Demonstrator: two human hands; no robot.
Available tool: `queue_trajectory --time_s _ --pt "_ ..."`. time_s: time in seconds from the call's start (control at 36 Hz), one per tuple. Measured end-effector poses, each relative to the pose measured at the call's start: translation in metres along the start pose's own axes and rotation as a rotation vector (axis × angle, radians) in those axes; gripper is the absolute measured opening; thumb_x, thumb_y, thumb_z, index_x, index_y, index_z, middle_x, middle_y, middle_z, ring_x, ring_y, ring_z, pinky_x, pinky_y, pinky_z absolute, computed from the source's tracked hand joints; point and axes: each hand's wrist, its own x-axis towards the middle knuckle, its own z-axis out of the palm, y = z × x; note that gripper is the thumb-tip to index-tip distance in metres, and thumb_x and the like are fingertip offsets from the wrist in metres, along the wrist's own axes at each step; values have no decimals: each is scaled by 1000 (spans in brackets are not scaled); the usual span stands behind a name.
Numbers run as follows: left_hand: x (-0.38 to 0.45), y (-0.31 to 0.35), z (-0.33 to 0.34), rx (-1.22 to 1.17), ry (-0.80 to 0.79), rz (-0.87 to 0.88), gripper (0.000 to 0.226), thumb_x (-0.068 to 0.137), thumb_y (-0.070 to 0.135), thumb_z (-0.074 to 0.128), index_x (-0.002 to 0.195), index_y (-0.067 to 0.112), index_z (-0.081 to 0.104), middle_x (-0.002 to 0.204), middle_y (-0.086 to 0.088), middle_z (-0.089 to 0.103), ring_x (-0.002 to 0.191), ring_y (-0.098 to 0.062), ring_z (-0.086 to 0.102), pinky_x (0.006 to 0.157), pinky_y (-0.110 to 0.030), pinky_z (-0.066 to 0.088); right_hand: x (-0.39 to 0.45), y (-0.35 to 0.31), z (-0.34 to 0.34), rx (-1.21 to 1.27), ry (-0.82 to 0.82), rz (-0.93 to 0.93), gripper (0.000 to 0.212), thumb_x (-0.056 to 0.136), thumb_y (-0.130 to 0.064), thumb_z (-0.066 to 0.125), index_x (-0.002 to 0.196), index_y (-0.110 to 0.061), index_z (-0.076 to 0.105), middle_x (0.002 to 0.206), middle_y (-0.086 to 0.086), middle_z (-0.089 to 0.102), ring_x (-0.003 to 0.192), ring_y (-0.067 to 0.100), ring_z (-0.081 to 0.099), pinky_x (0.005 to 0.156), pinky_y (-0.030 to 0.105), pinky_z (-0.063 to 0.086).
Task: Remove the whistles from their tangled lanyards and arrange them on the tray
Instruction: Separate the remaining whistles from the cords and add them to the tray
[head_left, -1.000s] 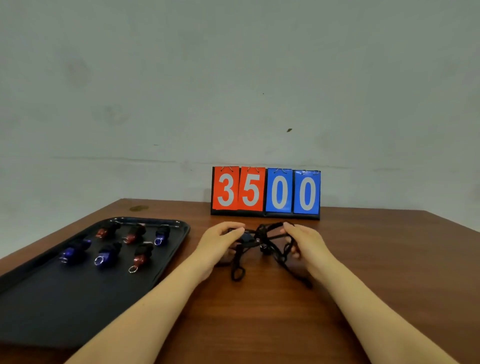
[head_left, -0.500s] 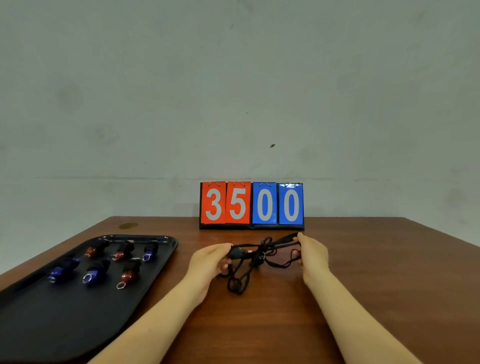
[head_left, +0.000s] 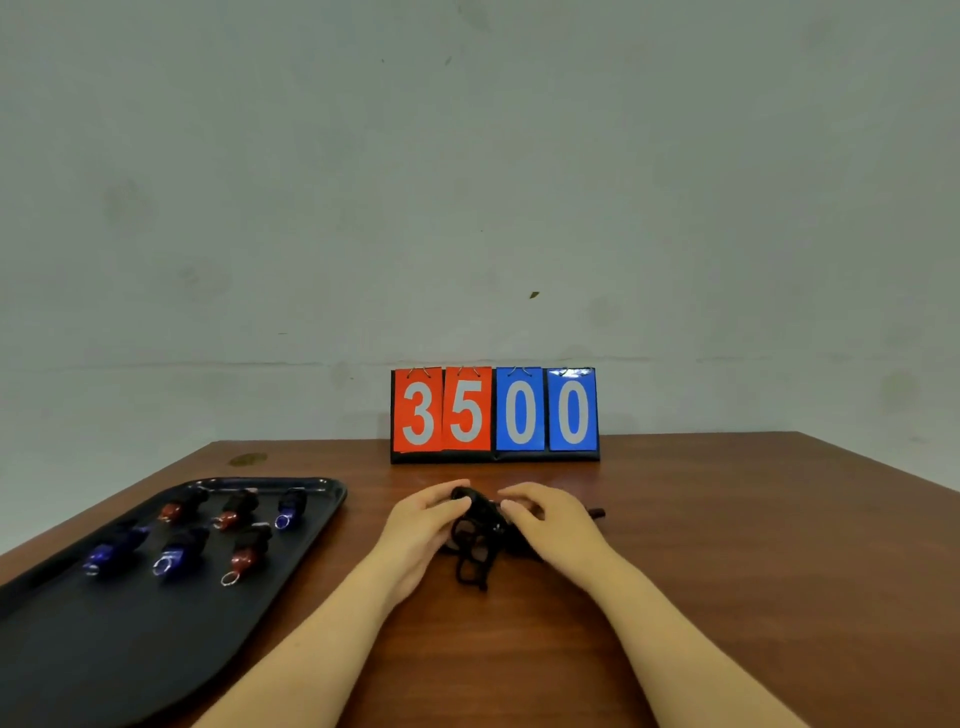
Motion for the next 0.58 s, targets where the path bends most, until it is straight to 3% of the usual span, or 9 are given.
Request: queue_trajectory --time_s 0.08,0.17,0.39,0.5,0.58 --pt "-3 3 4 -63 -37 11 22 93 8 58 111 19 65 113 -3 69 106 -16 63 81 -25 53 0 -3 1 80 7 4 15 95 -36 55 103 -34 67 94 -16 67 88 -1 60 79 16 48" --pt "-2 3 6 -57 -21 28 20 93 15 61 112 17 67 110 -4 71 106 -17 65 84 -27 54 0 -8 0 190 49 -2 16 95 -32 55 94 -28 71 80 -12 67 78 0 62 68 11 43" --pt "2 5 5 -99 59 41 24 94 23 59 116 14 64 109 -6 71 102 -21 68 84 -33 57 -5 -14 5 264 -17 -31 14 88 -37 65 99 -29 68 93 -8 69 90 5 64 78 17 53" --pt "-1 6 8 -217 37 41 19 97 17 54 114 13 61 107 -6 73 97 -21 71 80 -34 57 -5 -15 7 251 -2 -21 16 87 -36 66 99 -26 68 91 -5 69 87 8 64 74 17 52" --pt "-1 7 9 -290 30 66 27 97 9 53 121 19 59 115 -12 67 103 -24 68 81 -33 57 -6 -16 7 238 -30 -11 15 87 -37 67 95 -24 70 90 -6 70 87 7 65 75 16 51"
